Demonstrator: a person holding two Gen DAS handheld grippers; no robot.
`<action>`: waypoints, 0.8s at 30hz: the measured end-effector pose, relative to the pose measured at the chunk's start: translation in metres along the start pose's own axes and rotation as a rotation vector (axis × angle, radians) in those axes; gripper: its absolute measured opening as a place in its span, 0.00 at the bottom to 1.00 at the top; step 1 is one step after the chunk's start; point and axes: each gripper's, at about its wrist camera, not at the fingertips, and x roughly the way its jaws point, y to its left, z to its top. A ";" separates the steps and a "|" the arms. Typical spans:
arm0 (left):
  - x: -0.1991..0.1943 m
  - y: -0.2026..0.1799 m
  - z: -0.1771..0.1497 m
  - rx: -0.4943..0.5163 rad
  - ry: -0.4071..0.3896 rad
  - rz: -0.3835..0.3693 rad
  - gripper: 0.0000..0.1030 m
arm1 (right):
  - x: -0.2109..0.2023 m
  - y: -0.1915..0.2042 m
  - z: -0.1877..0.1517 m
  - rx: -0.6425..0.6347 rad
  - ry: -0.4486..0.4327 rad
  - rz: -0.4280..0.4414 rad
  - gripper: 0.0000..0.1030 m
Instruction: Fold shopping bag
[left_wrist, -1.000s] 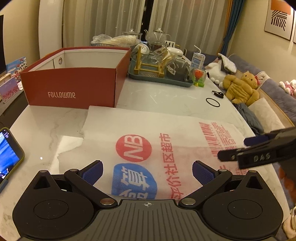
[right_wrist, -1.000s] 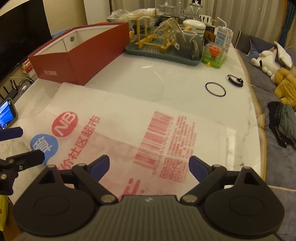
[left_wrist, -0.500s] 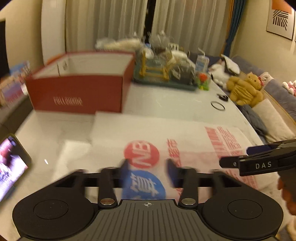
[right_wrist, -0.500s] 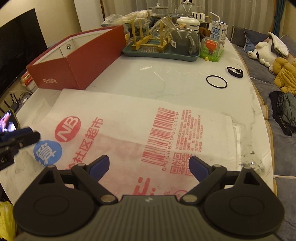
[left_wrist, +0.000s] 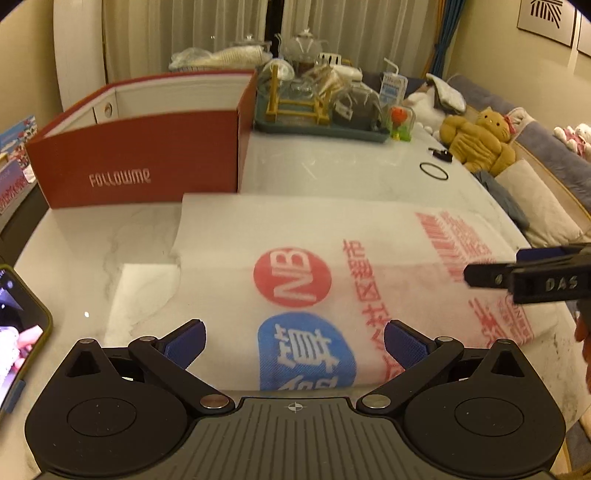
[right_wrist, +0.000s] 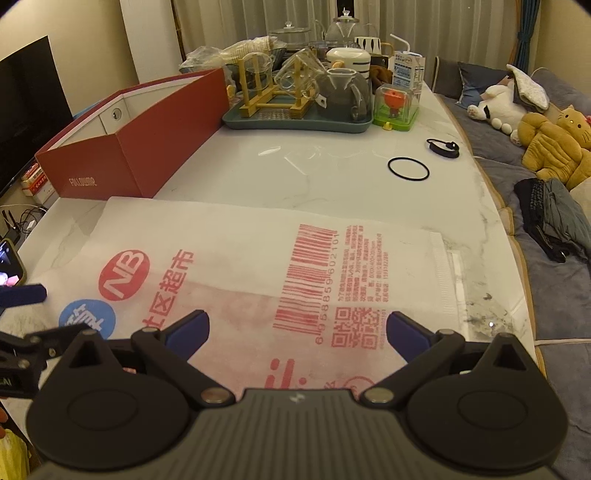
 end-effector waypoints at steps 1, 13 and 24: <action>0.000 0.002 -0.002 0.000 0.007 0.002 1.00 | -0.001 -0.001 -0.001 -0.002 -0.009 -0.004 0.99; -0.003 0.008 -0.010 0.011 0.017 0.036 1.00 | 0.001 -0.031 -0.004 0.016 0.033 -0.070 0.99; 0.013 -0.040 -0.008 0.212 -0.013 -0.005 1.00 | -0.008 -0.102 -0.045 0.221 0.046 -0.049 0.94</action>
